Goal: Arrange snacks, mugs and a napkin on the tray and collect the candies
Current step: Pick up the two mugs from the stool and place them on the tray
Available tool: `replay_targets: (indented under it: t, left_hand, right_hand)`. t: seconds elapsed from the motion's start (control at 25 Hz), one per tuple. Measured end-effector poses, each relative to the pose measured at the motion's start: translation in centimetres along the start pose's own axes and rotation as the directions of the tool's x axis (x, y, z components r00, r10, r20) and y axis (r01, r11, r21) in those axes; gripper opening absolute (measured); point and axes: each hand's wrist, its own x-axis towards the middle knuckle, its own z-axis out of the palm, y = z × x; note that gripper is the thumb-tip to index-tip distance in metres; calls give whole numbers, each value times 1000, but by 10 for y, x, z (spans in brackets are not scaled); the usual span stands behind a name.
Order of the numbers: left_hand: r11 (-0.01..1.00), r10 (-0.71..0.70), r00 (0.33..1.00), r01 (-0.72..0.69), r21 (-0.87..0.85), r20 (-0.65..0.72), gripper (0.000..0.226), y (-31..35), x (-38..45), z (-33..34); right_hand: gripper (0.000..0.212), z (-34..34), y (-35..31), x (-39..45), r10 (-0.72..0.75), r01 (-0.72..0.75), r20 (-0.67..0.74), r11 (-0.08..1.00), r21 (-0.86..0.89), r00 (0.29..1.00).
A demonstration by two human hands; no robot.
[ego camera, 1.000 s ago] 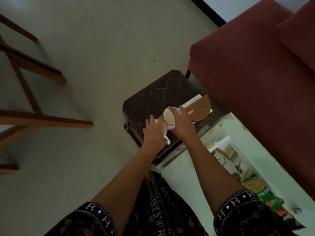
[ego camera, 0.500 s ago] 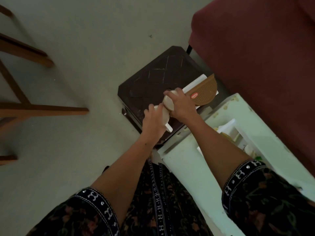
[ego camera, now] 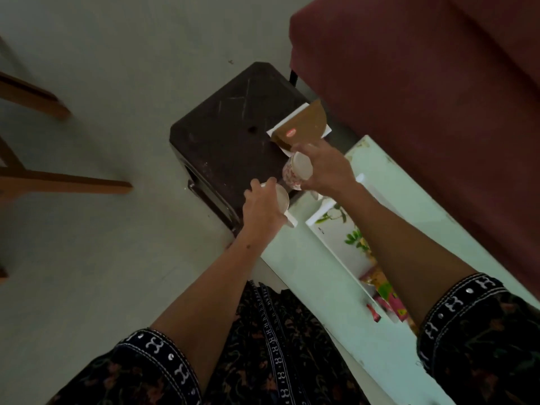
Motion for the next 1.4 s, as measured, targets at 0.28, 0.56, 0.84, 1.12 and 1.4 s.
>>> replay_targets:
  t: [0.28, 0.56, 0.84, 1.12, 1.4]
  left_hand:
    - [997, 79, 994, -80, 10, 72, 84, 56, -40, 80]
    - [986, 146, 976, -157, 56, 164, 73, 95, -38, 159]
    - [979, 155, 963, -179, 96, 219, 74, 116, -30, 203]
    - [974, 163, 962, -192, 121, 217, 76, 117, -27, 237]
    - [968, 178, 967, -205, 143, 182, 82, 111, -24, 258]
  right_hand:
    - [85, -5, 96, -73, 65, -62, 32, 995, -83, 997]
    - [86, 35, 186, -91, 134, -122, 99, 986, -113, 986]
    - [86, 72, 233, -96, 163, -150, 122, 983, -103, 979]
    - [83, 95, 244, -94, 134, -119, 133, 986, -120, 982]
    - [84, 108, 248, -90, 146, -138, 136, 989, -61, 980]
